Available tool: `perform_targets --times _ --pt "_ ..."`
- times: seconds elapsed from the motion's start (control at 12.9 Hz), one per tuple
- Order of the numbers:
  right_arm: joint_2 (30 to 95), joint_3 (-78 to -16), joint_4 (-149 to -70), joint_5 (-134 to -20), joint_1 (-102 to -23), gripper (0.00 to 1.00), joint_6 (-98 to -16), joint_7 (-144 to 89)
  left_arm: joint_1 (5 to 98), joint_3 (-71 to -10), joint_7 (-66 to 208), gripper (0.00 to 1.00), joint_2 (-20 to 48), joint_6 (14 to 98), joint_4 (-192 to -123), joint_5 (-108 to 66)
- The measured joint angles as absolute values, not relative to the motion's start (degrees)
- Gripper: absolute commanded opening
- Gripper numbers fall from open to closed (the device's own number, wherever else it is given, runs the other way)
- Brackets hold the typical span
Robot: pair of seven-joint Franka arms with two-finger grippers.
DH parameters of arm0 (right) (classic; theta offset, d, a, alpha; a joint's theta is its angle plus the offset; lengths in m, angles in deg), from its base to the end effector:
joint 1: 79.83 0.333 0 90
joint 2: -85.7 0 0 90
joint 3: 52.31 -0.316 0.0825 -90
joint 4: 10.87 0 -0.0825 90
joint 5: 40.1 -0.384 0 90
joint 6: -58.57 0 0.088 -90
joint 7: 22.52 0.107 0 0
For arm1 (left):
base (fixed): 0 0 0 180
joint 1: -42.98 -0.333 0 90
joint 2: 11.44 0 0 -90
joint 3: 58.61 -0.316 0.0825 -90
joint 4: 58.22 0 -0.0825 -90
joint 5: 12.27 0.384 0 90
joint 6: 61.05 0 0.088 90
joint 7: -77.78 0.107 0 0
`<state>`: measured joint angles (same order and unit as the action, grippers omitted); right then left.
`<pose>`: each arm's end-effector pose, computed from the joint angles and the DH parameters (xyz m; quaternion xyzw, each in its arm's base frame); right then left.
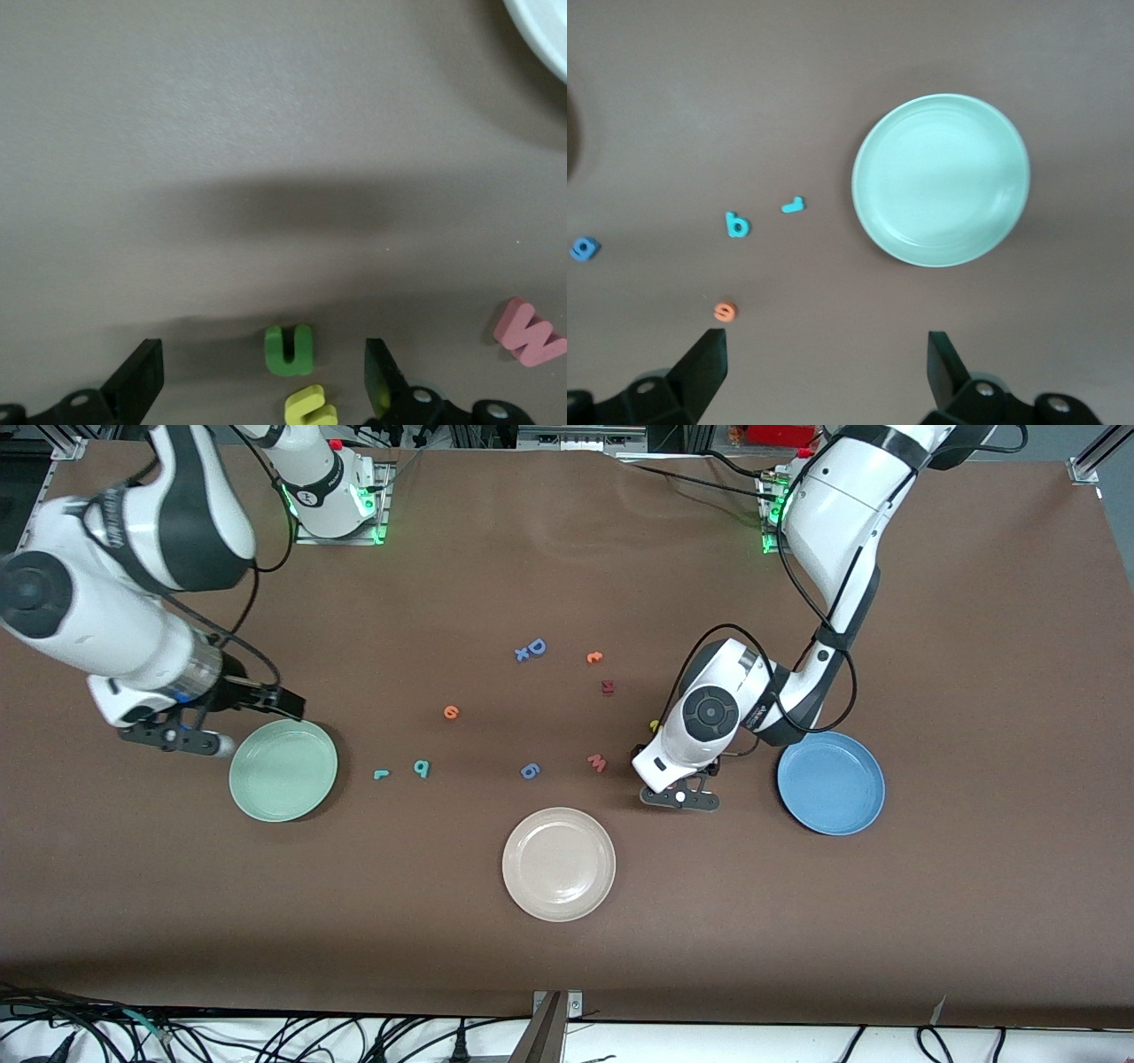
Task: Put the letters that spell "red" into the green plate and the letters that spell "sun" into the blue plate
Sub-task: 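Grasp the green u with the left gripper while the right gripper reaches the b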
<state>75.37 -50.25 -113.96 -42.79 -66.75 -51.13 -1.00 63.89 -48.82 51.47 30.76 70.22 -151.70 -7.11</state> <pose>0.5919 0.1197 0.4398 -0.9943 0.0998 0.0363 0.0088 0.5935 -0.3349 0.1869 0.9979 -0.0492 -0.0405 0.0066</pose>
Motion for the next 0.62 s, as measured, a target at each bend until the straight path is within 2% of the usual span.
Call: perform_targets --times 0.08,0.15,0.23,0.31,0.46,0.54,0.62 --pt "74.97 -50.29 -115.54 -42.79 -65.50 1.00 -53.93 0.70 64.19 -48.81 50.95 0.98 30.88 71.21 -152.45 -7.12" --pt "74.36 -50.30 -117.16 -42.79 -64.60 1.00 -57.13 2.10 64.48 -48.80 50.40 0.91 31.03 72.53 -153.32 -7.12" --pt "73.50 -50.30 -118.85 -42.78 -64.00 1.00 -60.76 2.90 64.62 -48.81 50.00 0.80 31.15 73.40 -153.89 -7.12" --pt "72.25 -50.30 -120.44 -42.78 -63.52 1.00 -64.52 3.51 64.64 -48.81 49.87 0.54 31.20 73.82 -154.18 -7.12" --pt "68.99 -50.30 -121.93 -42.79 -62.57 1.00 -70.26 4.94 64.64 -48.81 49.85 0.15 31.20 73.91 -154.22 -7.12" --pt "67.24 -50.31 -122.02 -42.79 -61.94 1.00 -72.38 5.78 64.61 -48.86 49.80 0.03 31.13 73.92 -154.19 -7.12" --pt "65.58 -50.31 -122.05 -42.79 -61.24 1.00 -74.29 6.84 64.50 -48.90 49.72 0.00 31.00 73.92 -154.15 -7.12"
